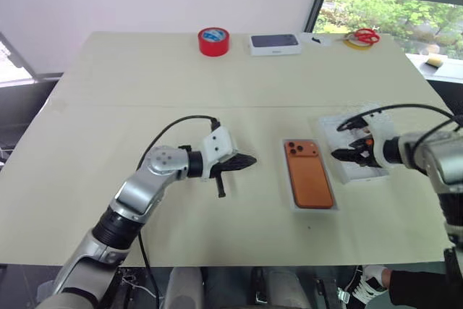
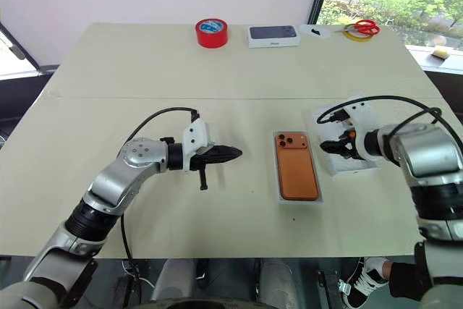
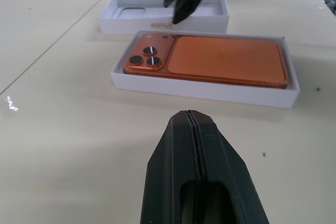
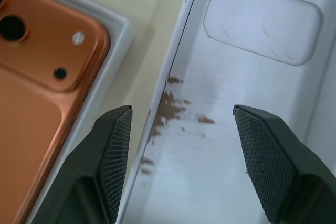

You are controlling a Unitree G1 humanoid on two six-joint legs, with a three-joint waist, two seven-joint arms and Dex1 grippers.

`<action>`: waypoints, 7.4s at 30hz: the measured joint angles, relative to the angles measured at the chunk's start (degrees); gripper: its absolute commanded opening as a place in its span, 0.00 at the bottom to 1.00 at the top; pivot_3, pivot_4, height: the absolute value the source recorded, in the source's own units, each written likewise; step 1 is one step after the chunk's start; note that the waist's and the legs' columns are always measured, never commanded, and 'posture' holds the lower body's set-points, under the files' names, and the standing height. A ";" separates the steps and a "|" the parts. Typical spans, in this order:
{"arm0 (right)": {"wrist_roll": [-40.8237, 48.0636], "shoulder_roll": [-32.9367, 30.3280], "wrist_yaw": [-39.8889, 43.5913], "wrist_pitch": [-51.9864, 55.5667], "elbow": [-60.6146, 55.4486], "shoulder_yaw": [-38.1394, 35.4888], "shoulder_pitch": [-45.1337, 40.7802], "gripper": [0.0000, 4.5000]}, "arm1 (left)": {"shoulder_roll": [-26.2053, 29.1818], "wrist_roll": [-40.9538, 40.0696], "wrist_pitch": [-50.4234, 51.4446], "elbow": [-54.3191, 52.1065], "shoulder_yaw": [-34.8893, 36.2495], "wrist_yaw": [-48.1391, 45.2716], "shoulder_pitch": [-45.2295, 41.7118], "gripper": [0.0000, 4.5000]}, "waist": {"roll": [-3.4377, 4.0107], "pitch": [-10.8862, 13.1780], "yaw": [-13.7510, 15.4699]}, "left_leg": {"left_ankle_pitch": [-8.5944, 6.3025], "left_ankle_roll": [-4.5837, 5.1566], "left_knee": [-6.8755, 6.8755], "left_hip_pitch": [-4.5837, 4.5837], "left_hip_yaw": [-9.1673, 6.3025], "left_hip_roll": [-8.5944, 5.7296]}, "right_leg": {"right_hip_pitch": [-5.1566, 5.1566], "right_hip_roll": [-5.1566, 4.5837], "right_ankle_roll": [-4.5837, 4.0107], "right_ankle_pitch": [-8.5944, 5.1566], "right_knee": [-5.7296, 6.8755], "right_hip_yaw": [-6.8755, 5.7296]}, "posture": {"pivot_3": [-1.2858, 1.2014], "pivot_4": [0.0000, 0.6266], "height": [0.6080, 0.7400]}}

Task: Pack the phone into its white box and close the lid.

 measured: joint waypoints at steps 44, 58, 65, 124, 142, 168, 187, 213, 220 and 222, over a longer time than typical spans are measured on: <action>94.52 24.34 -62.45 -8.16 -18.73 -8.73 11.29 0.01 | -0.04 0.34 -2.99 7.20 8.95 -0.03 0.23 0.00 | 0.13 0.03 -0.80 | 0.00 0.02 0.01 -0.05 0.00 0.05 | -0.03 0.03 0.05 0.02 0.12 0.03 | 0.52 0.24 0.93; 94.97 15.45 -66.99 -10.00 -16.95 -9.18 16.76 0.78 | -6.58 1.68 -2.66 6.32 2.08 0.36 0.37 0.00 | 0.14 0.03 -0.89 | 0.00 0.03 0.02 -0.02 0.01 0.04 | -0.02 0.03 0.05 0.03 0.11 0.06 | 0.52 0.24 0.93; 94.10 -1.57 -62.80 -7.95 -12.37 -15.14 13.88 0.89 | -10.65 3.03 -2.11 7.89 -0.60 1.46 -1.69 0.00 | 0.15 0.03 -0.52 | -0.03 0.08 0.06 -0.05 0.01 -0.01 | 0.02 -0.01 0.06 0.03 0.03 0.05 | 0.52 0.24 0.93; 23.99 -5.84 -18.94 -8.91 -29.44 -10.02 26.51 0.01 | -17.25 6.63 11.68 12.33 -5.82 5.79 -6.06 0.00 | 0.16 0.01 -0.82 | -0.03 0.08 0.07 0.00 -0.05 0.00 | 0.06 0.02 0.07 0.02 0.02 0.05 | 0.52 0.24 0.93; 18.78 -4.36 -16.50 -8.38 -29.43 -10.14 27.66 0.01 | -18.64 6.61 11.83 15.50 -5.47 7.30 -7.03 0.00 | 0.15 0.01 -0.77 | -0.03 0.08 0.08 0.00 -0.05 0.00 | 0.06 0.02 0.07 0.02 0.03 0.05 | 0.52 0.24 0.93; 16.26 -6.18 -3.47 -18.13 -41.43 -18.53 44.29 0.01 | -22.94 8.65 7.94 21.88 -4.99 9.34 -11.31 0.00 | 0.03 -0.08 -0.69 | -0.04 0.08 0.18 0.10 -0.17 -0.02 | 0.28 0.02 0.08 0.02 0.01 -0.02 | 0.52 0.24 0.93; 18.13 -3.04 -6.94 -15.33 -35.93 -23.64 33.70 0.01 | -13.97 5.72 11.37 14.41 -3.25 3.15 -7.91 0.00 | -0.07 -0.21 -0.73 | -0.07 0.13 0.21 0.10 -0.13 0.00 | 0.25 0.02 0.06 0.02 0.06 0.00 | 0.52 0.24 0.93; 11.49 -2.99 -8.91 -13.95 -30.56 -13.66 32.35 0.01 | -21.29 6.71 12.05 17.70 -4.37 4.83 -7.46 0.00 | -0.05 -0.22 -0.80 | -0.08 0.14 0.27 0.04 -0.14 -0.01 | 0.22 0.01 0.07 0.01 0.07 0.00 | 0.52 0.24 0.93; 10.92 -2.70 -8.94 -13.97 -30.56 -13.65 32.71 0.01 | -21.55 6.71 12.21 17.70 -4.31 4.86 -7.45 0.00 | -0.05 -0.22 -0.78 | -0.08 0.14 0.27 0.04 -0.15 -0.01 | 0.21 0.02 0.07 0.01 0.07 0.00 | 0.52 0.24 0.93; 10.50 -2.52 -8.94 -14.01 -30.55 -13.60 33.24 0.01 | -21.68 6.71 12.21 17.70 -4.31 4.87 -7.45 0.00 | -0.05 -0.22 -0.75 | -0.08 0.14 0.27 0.04 -0.15 -0.01 | 0.22 0.02 0.07 0.01 0.06 0.00 | 0.52 0.24 0.93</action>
